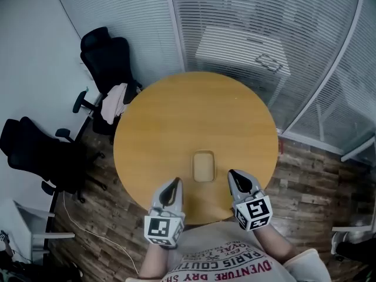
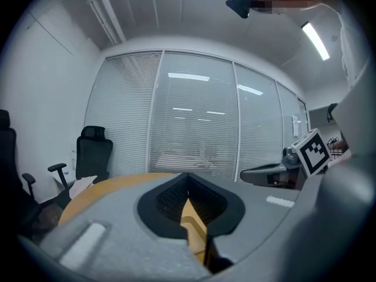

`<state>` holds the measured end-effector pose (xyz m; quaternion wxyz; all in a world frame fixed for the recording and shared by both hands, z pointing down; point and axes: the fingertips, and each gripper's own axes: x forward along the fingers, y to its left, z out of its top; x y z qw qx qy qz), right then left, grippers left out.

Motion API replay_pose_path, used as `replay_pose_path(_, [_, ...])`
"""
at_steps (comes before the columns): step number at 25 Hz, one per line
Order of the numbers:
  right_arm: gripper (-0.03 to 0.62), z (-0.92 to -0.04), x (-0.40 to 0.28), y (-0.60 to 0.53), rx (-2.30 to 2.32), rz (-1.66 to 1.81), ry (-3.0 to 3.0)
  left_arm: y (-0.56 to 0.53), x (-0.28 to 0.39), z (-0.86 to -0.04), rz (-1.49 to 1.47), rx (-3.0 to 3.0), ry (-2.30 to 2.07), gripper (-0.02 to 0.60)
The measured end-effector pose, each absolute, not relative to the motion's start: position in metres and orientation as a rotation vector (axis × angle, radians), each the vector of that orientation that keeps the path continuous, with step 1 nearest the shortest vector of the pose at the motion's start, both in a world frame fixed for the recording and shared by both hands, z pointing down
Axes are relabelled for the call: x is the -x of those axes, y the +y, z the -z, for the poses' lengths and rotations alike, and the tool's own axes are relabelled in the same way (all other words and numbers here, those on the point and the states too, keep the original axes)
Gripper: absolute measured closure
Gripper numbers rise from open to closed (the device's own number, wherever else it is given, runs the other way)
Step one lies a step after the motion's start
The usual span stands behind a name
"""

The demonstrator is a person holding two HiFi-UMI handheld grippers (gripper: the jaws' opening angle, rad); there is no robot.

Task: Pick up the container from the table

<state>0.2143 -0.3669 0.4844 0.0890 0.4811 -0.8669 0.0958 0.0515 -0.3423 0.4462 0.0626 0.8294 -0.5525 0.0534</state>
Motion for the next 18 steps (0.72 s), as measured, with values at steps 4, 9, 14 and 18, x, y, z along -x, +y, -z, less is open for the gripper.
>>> replay_pose_path(4, [0.591, -0.499, -0.214, -0.395, -1.407, -0.339, -2.55, -0.365, -0.049, -0.454, -0.186, -2.519, -1.687, 0.575])
replay_pose_path(9, [0.591, -0.516, -0.2, -0.416, -1.368, -0.373, -2.496, -0.39, -0.027, -0.465, -0.181, -2.488, -1.699, 0.575])
replay_pose_path(14, [0.591, -0.569, -0.178, -0.435, -1.24, -0.519, -2.41, -0.411, -0.014, -0.476, -0.214, -2.492, -1.667, 0.575])
replay_pose_path(18, [0.563, -0.619, -0.176, -0.451, -1.211, -0.633, -2.288, -0.428, -0.001, -0.485, -0.221, -2.5, -1.644, 0.575])
